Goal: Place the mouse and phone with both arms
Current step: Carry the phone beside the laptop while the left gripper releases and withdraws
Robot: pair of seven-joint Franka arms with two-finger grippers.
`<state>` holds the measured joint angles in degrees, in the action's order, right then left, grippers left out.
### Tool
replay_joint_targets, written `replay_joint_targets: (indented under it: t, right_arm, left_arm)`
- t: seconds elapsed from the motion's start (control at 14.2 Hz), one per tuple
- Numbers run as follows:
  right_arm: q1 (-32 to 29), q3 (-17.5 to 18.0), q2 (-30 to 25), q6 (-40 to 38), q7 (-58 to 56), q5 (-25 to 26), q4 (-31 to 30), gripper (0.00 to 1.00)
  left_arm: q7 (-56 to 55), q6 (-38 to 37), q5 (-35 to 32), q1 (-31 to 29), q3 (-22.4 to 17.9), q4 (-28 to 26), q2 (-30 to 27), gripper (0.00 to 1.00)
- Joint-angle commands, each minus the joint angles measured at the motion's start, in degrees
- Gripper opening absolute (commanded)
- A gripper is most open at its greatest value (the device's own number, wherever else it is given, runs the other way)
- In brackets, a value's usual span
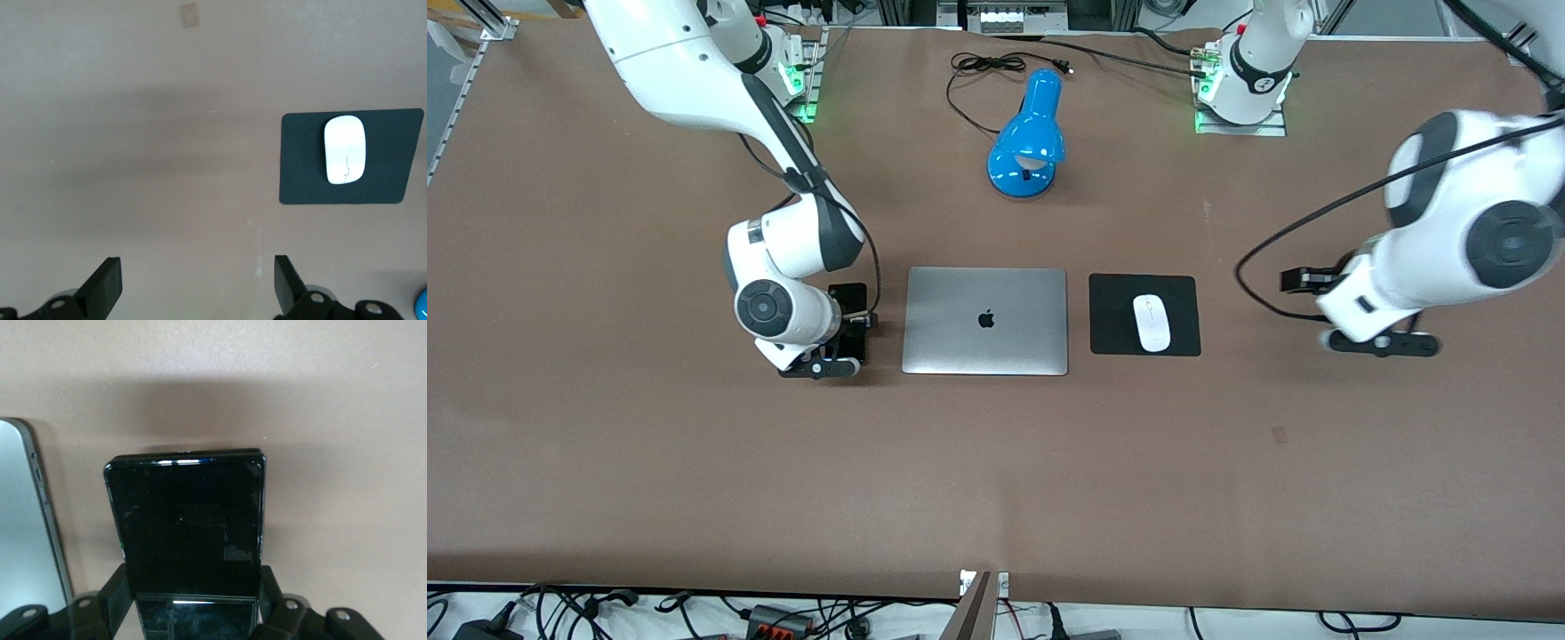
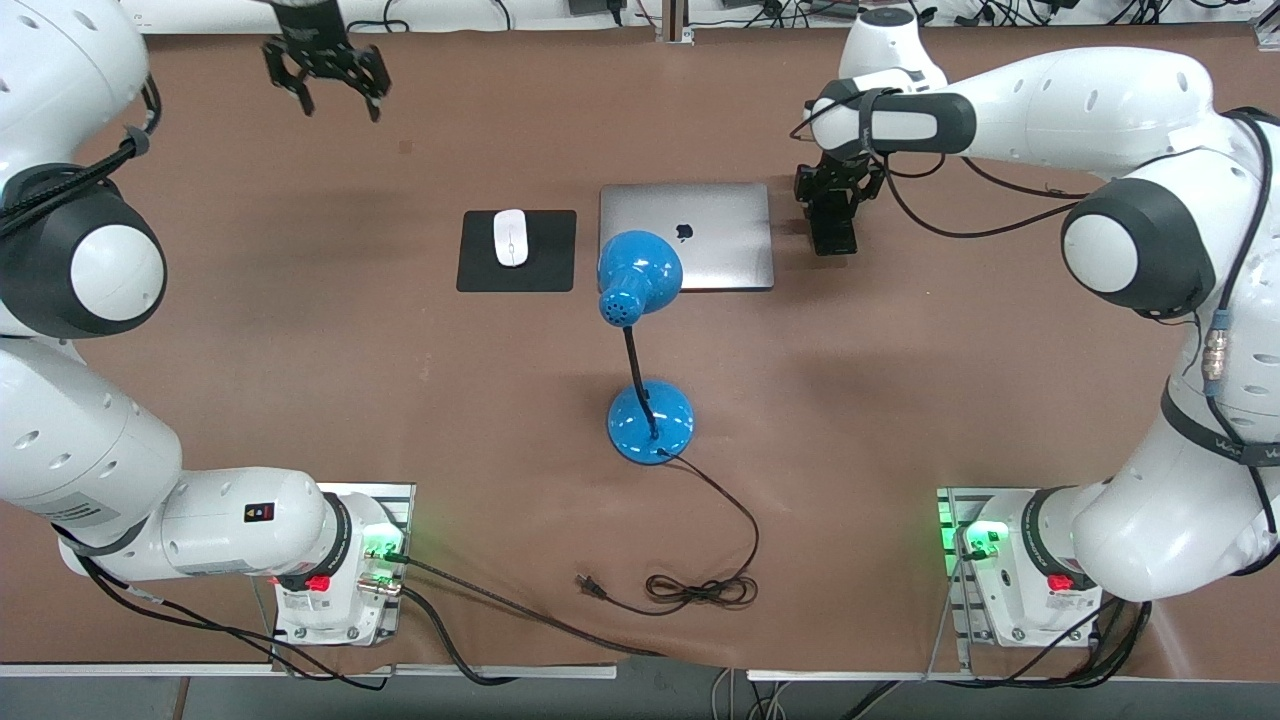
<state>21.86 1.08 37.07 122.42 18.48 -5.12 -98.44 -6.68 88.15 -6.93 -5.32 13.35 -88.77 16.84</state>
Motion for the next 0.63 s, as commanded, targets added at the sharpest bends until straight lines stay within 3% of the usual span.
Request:
replay_joint_targets:
  t: [0.0, 0.28, 0.56]
  right_arm:
    - [1.69, -0.55, 0.55, 1.06, 2.87, -0.95, 0.26, 0.30]
    - [3.36, -0.46, 1.60, 2.38, 3.75, -0.86, 0.17, 0.30]
    - [4.33, -0.55, 1.69, 2.29, 3.75, -0.86, -0.61, 0.30]
  left_arm:
    - [1.32, -10.07, -0.45, -0.13, 0.27, 10.42, 1.08, 1.00]
    - [1.49, -11.68, -0.28, 0.49, 0.80, 17.30, 2.40, 1.00]
    - [2.46, -11.33, 0.51, 0.49, 0.45, 17.49, 3.11, 1.00]
